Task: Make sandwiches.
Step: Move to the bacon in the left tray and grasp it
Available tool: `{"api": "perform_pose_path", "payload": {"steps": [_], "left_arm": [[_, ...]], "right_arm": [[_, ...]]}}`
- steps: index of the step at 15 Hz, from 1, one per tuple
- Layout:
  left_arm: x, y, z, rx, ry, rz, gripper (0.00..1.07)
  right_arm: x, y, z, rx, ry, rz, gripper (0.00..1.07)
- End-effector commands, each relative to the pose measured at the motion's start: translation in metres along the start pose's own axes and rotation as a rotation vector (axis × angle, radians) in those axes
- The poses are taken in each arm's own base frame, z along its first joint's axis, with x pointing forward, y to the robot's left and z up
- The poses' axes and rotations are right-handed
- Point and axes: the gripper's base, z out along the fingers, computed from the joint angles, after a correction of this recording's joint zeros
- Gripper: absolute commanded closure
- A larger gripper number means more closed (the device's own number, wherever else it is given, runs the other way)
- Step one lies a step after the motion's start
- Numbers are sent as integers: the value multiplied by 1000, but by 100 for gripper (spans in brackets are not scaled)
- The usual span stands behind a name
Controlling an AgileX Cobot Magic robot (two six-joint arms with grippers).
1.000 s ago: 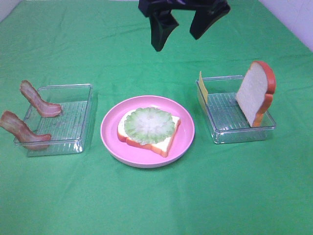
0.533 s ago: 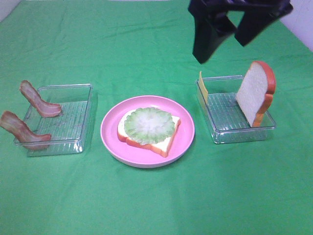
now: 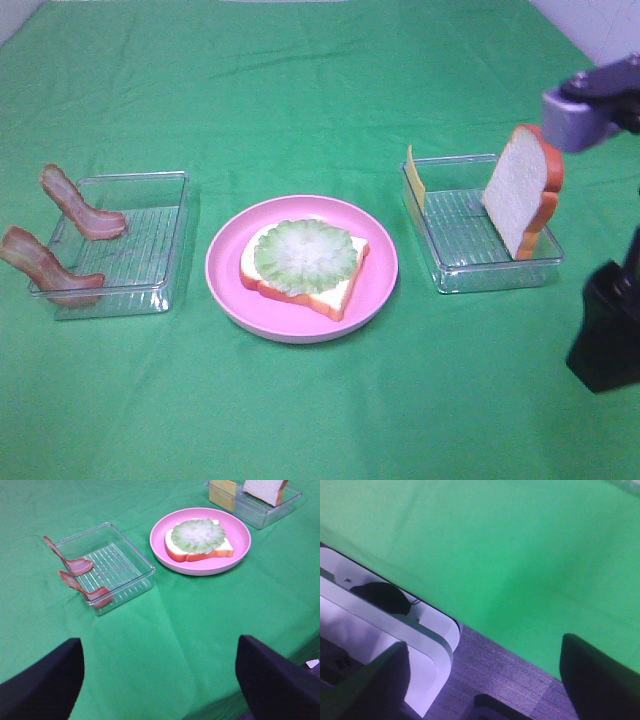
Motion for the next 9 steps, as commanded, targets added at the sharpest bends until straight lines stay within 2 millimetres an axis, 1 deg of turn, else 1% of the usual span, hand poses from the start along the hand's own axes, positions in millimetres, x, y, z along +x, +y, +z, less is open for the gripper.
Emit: {"api": "perform_pose_path", "payload": {"steps": [1, 2, 3, 5, 6, 9], "left_arm": [[1, 0, -2, 1, -25, 4, 27], [1, 0, -2, 1, -25, 4, 27], [1, 0, -2, 1, -25, 4, 27], [1, 0, -2, 1, -25, 4, 27], [1, 0, -2, 1, -25, 4, 27], [1, 0, -2, 1, -26, 4, 27]], "right_arm": [[35, -2, 11, 6, -6, -29, 31], [48, -3, 11, 6, -29, -39, 31], [68, -3, 15, 4, -57, -61, 31], [90, -3, 14, 7, -135, -105, 31], [100, -2, 13, -2, -202, -116, 31], [128, 3, -4, -40, -441, -160, 31]]}}
